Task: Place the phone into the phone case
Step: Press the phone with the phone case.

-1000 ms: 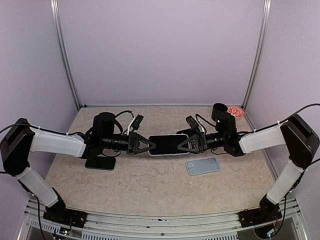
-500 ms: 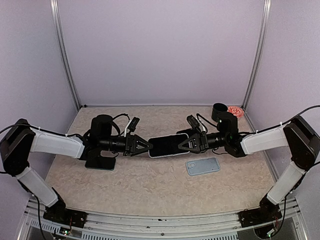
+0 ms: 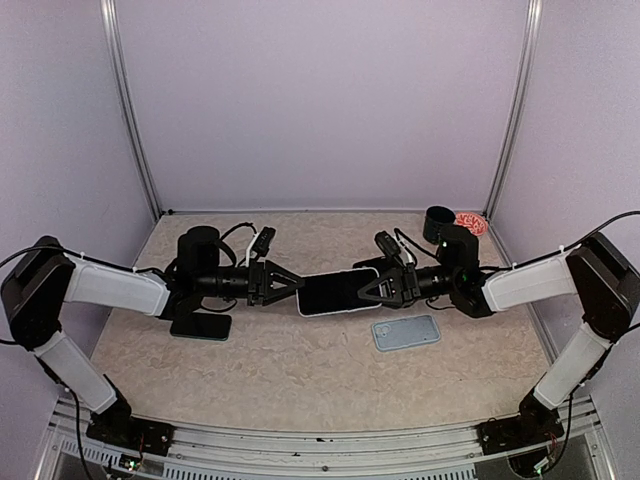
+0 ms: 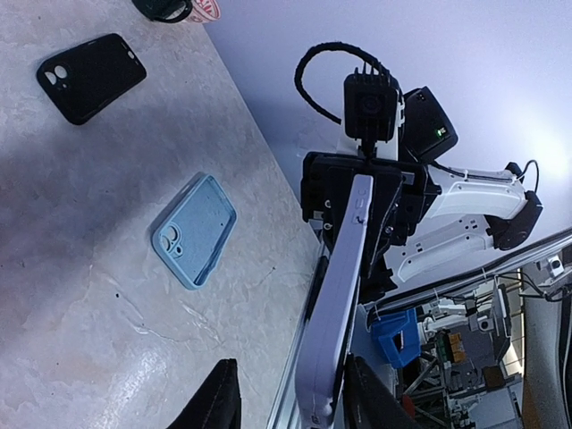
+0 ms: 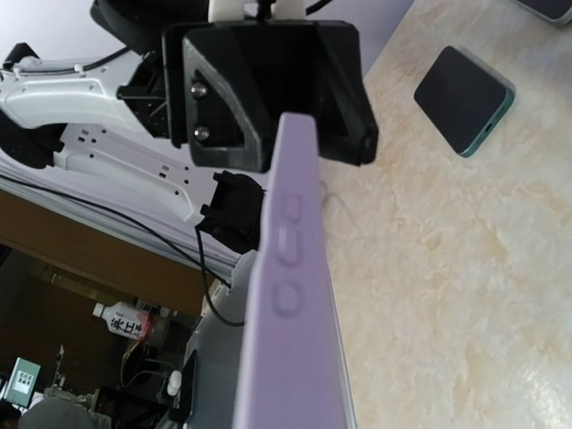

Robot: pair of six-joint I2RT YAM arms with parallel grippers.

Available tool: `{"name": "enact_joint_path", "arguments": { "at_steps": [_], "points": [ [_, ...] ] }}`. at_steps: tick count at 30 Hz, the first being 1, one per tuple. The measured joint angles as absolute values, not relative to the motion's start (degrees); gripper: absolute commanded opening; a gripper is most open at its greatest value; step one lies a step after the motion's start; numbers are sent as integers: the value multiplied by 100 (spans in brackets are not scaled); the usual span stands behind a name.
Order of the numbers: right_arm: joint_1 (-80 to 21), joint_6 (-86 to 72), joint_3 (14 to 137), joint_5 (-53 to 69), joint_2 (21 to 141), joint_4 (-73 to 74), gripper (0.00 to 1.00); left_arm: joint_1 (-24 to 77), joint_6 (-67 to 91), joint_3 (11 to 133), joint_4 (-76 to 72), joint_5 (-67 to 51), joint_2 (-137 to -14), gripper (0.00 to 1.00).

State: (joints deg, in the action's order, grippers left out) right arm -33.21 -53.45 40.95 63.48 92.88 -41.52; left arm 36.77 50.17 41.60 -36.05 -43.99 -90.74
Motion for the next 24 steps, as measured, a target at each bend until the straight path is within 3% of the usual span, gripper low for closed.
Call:
{"name": "enact_joint_path", "arguments": {
  "at_steps": [7,14,23,24],
  "points": [
    [-3343,-5360,4095,6344,9349,-4141,0,3686,4912,4248,-3489,-4425,-9120,26],
    [-3398,-5315,4119,6346,9539,-4001,0,3736,4495,4482,-2954,-4233,-9142,0],
    [-3356,-5166,4254,6333,9651,-3533,0,3822,3645,4803,-2023,-3852,-9139,0],
    [-3347,-5148,4270,6333,9655,-3498,0,3824,3597,4821,-1973,-3822,-9139,5]
  ]
}}
